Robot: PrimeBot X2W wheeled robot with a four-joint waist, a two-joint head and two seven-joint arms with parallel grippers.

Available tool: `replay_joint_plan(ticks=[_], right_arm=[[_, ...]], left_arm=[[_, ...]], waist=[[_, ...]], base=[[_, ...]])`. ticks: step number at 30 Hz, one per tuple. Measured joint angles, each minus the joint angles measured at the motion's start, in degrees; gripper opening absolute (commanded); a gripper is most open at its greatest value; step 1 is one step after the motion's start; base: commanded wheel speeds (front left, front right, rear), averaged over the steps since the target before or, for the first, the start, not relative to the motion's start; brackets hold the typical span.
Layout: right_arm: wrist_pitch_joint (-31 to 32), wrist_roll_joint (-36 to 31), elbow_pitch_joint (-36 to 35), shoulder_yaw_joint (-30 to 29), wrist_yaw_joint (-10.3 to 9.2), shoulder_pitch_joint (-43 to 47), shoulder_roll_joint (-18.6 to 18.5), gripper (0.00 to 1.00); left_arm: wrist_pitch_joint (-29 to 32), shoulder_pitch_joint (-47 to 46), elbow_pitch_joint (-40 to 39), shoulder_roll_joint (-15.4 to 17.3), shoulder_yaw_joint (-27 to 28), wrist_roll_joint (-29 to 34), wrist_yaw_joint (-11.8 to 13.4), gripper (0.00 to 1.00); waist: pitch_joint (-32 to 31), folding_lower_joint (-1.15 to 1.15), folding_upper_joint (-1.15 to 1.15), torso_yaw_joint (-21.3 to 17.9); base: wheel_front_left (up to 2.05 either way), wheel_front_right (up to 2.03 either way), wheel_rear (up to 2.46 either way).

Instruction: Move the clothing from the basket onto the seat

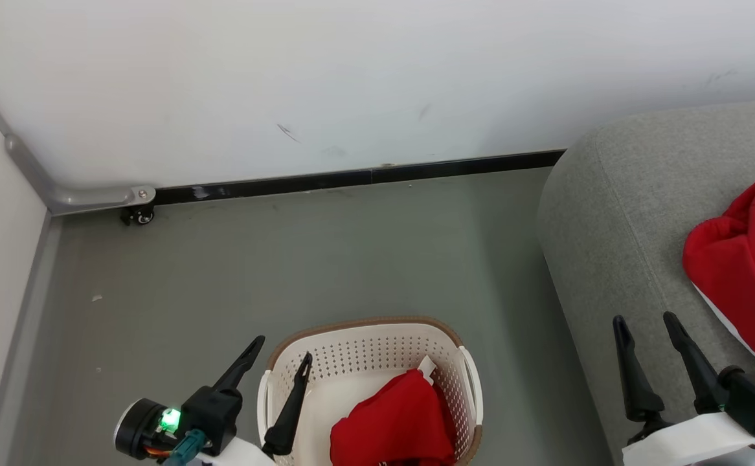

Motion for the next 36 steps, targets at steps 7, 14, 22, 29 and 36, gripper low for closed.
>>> replay_joint_plan(ticks=[7, 14, 22, 29, 36], right_arm=[[0.0, 0.0, -1.4, -0.4, 0.0, 0.0, 0.1, 1.0], [-0.2, 0.2, -2.8, -1.6, 0.0, -0.1, 0.1, 1.0], [-0.6, 1.0, -3.4, -1.5, 0.0, -0.4, 0.1, 1.0], [-1.3, 1.7, -4.1, 0.1, 0.0, -2.7, 0.2, 1.0], [-2.5, 2.9, -4.4, 0.8, 0.0, -5.3, 0.2, 1.0]], left_arm=[[0.8, -3.8, 2.7, -0.4, -2.4, 1.5, -2.5, 1.0], [1.9, -6.9, 6.1, -0.4, -4.0, 2.7, -4.4, 1.0], [2.4, -10.3, 9.9, -0.4, -4.9, 3.9, -5.0, 1.0], [2.7, -12.3, 13.5, -0.3, -6.0, 5.4, -5.5, 1.0], [3.1, -14.2, 16.9, 0.0, -6.7, 7.3, -5.4, 1.0]], waist=[[2.3, 0.0, 0.0, -1.0], [5.0, 0.0, 0.0, -2.5], [8.8, 0.0, 0.0, -4.6], [12.8, 0.0, 0.0, -6.5], [16.8, 0.0, 0.0, -8.3]], base=[[0.0, 0.0, 0.0], [0.0, 0.0, 0.0], [0.0, 0.0, 0.0], [0.0, 0.0, 0.0], [0.0, 0.0, 0.0]])
